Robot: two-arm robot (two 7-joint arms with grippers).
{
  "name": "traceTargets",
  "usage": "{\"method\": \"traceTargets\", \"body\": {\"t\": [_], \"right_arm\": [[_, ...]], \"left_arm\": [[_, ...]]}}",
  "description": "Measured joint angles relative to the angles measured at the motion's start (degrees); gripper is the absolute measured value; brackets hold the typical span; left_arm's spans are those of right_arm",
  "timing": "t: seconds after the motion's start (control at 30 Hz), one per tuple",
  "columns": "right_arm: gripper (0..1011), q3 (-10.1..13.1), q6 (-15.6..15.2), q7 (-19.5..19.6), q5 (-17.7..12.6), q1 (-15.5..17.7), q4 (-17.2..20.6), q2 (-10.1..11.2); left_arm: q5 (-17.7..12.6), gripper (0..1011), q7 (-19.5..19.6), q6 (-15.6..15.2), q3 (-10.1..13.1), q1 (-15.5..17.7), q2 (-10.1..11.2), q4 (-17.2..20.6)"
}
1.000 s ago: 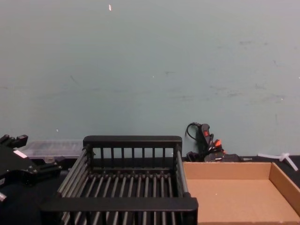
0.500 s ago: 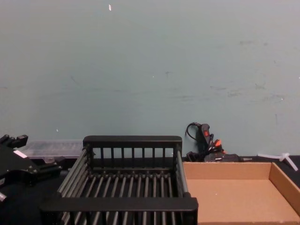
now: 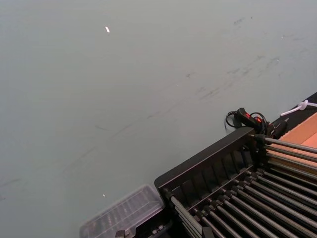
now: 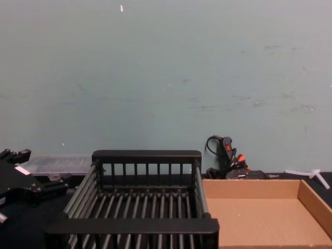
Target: Pick up the white tape and place it into the black box , Pick up the silver tape and place it into the brown box.
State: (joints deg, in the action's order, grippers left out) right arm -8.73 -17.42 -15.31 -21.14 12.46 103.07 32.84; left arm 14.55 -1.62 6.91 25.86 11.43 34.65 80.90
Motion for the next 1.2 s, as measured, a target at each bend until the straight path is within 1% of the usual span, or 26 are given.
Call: {"method": "traceTargets", "body": {"t": [0.2, 0.37, 0.43, 0.53, 0.87, 0.97, 1.0, 1.07, 1.1, 1.2], "right_arm": [[150, 1.03, 0.13, -1.07, -0.71, -0.53, 1.73, -0.06], [150, 1.16, 0.12, -1.08, -0.82, -2.24, 1.93, -0.63], [150, 0.93, -0.1, -0.9, -0.81, -3.97, 1.34, -1.28], [150, 0.69, -0.29, -0.65, -0.79, -5.32, 0.73, -1.81], [150, -1.63, -0.85, -0.21, 0.29, -12.96, -4.1, -4.6], [150, -2.4, -1.17, -0.18, 0.76, -15.3, -5.97, -5.45], [150, -2.89, -1.28, -0.17, 1.07, -16.65, -7.18, -5.95], [150, -3.43, -1.35, -0.17, 1.46, -17.91, -8.34, -6.45], [150, -3.91, -1.41, -0.17, 1.81, -19.13, -9.53, -6.91], [150, -4.76, -1.56, -0.19, 2.5, -21.21, -11.68, -7.72]], "left_arm": [[0.0, 1001, 0.0, 0.0, 0.0, 0.0, 0.0, 0.0], [0.0, 1001, 0.0, 0.0, 0.0, 0.0, 0.0, 0.0], [0.0, 1001, 0.0, 0.0, 0.0, 0.0, 0.0, 0.0], [0.0, 1001, 0.0, 0.0, 0.0, 0.0, 0.0, 0.0], [0.0, 1001, 0.0, 0.0, 0.0, 0.0, 0.0, 0.0], [0.0, 1001, 0.0, 0.0, 0.0, 0.0, 0.0, 0.0], [0.0, 1001, 0.0, 0.0, 0.0, 0.0, 0.0, 0.0], [0.0, 1001, 0.0, 0.0, 0.0, 0.0, 0.0, 0.0], [0.0, 1001, 0.0, 0.0, 0.0, 0.0, 0.0, 0.0], [0.0, 1001, 0.0, 0.0, 0.0, 0.0, 0.0, 0.0]]}}
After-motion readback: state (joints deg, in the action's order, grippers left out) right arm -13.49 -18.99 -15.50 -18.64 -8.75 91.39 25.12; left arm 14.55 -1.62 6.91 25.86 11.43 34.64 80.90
